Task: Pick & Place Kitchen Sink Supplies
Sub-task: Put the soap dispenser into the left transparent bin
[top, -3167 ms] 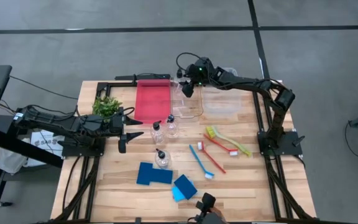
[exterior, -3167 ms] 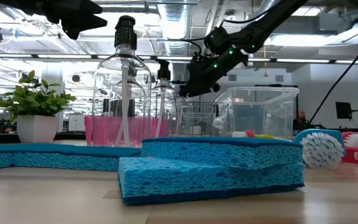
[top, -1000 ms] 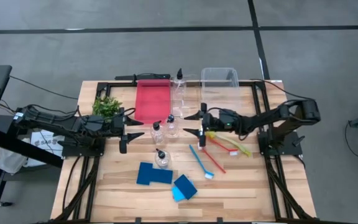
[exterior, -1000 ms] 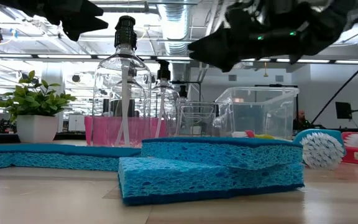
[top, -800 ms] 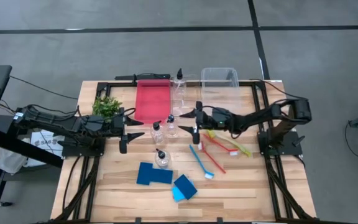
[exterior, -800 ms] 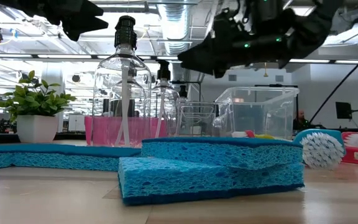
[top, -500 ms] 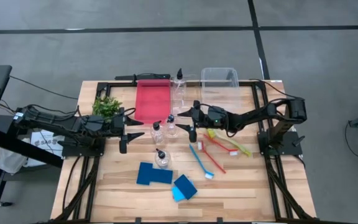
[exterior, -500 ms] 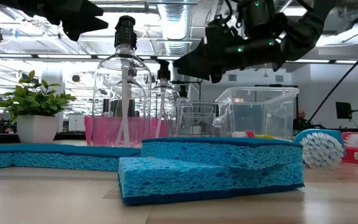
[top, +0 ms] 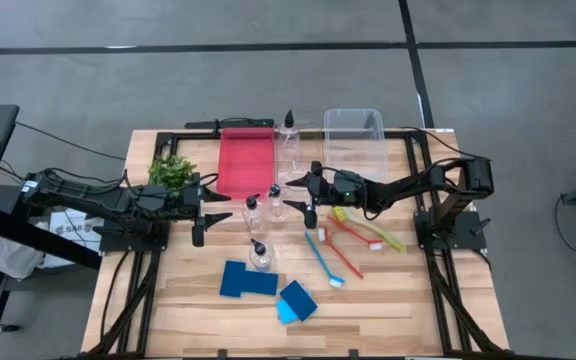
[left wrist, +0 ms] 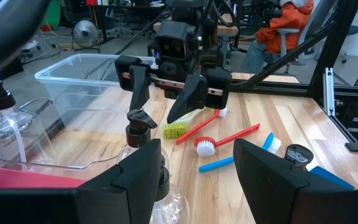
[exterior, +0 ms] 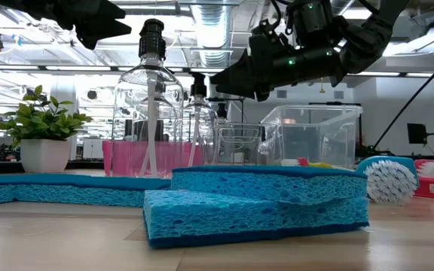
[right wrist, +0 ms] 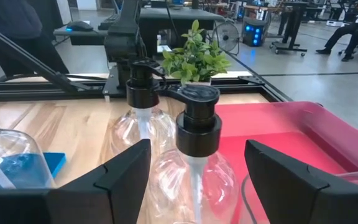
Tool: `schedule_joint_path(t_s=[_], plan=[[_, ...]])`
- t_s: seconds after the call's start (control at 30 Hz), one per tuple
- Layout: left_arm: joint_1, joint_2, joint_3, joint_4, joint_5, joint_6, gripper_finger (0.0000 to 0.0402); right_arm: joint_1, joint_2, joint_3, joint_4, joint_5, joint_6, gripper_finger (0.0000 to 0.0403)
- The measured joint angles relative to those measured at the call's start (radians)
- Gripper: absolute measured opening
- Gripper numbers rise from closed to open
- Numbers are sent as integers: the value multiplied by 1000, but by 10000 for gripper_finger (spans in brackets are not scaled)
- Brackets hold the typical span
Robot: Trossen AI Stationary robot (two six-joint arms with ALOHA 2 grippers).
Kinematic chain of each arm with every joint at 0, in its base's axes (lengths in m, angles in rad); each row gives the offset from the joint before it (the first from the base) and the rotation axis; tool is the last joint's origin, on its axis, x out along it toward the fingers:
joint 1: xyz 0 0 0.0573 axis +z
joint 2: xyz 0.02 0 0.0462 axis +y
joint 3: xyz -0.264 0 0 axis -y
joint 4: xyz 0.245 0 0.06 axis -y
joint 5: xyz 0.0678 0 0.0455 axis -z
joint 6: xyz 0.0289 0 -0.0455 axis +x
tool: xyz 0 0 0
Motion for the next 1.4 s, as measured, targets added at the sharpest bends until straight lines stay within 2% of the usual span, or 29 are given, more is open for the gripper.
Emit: schedule_joint_path(t_s=[0.43, 0.9, 1.4], plan=[[0, 0, 0, 1, 0, 0, 205, -9, 1, 5, -8, -3, -14, 255], [0, 0, 0, 4, 0, -8, 205, -18, 1, 112, -196, -9, -40, 255], [0, 0, 0, 3, 0, -8, 205, -12, 1, 112, -199, -2, -66, 255]])
